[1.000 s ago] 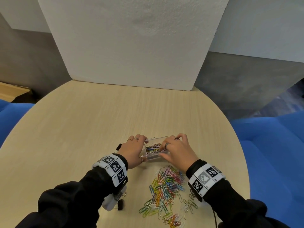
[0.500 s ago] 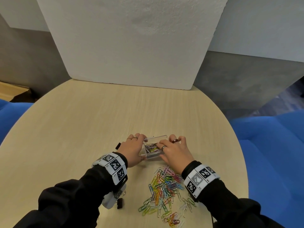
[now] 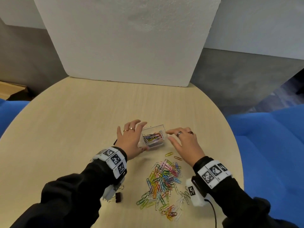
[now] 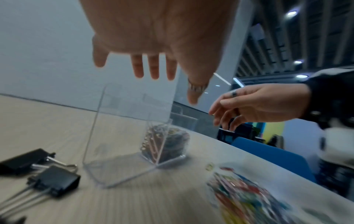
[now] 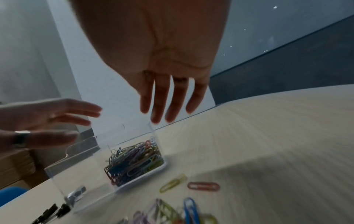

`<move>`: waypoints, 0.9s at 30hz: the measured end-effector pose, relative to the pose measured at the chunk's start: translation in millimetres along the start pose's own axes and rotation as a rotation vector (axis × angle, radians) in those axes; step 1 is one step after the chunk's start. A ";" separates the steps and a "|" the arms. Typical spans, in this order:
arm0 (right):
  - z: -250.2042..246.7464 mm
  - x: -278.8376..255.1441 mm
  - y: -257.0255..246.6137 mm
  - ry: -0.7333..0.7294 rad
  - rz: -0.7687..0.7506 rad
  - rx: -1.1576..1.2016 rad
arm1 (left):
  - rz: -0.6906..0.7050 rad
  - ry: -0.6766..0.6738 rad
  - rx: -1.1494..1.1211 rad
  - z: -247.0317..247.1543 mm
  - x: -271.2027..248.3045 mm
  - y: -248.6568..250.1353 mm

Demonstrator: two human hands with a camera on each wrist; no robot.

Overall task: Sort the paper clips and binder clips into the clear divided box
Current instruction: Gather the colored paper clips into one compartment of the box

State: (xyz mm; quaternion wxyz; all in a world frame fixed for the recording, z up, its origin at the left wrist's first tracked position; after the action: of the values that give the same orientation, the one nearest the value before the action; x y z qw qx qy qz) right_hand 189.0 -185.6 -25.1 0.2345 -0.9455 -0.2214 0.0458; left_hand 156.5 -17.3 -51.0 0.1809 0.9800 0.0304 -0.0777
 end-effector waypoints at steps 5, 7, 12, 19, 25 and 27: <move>29.1 -57.9 33.5 -0.406 0.203 0.216 | 0.277 0.177 -0.066 -5.4 -64.0 38.6; 46.4 -92.5 33.3 -0.619 0.205 0.233 | 0.197 -0.150 -0.114 34.7 -89.8 36.5; 90.3 -153.1 19.8 -0.989 0.081 0.176 | 0.158 -0.567 0.035 105.4 -128.0 33.7; 86.2 -117.4 22.9 -0.622 0.117 0.309 | 0.107 -0.423 -0.009 105.7 -100.5 48.7; 43.7 -91.3 66.2 -0.088 0.343 0.116 | 0.133 -0.347 0.035 106.5 -98.5 67.7; 55.9 -90.9 68.2 -0.198 0.330 0.018 | 0.105 -0.338 0.041 112.1 -96.6 67.8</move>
State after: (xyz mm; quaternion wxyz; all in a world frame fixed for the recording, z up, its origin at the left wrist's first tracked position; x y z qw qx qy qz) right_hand 123.8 -255.9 -107.8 0.2091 -0.9577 -0.0851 0.1784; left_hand 51.4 -123.9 -114.9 0.1672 0.9567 -0.0533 -0.2322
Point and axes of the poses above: each hand's wrist, its own x-axis towards the middle knuckle, its own z-axis out of the palm, y = z × x, the point moved 8 cm from there along x, towards the middle knuckle, and after that the axes turned 4 degrees about y, right-handed, at the moved point
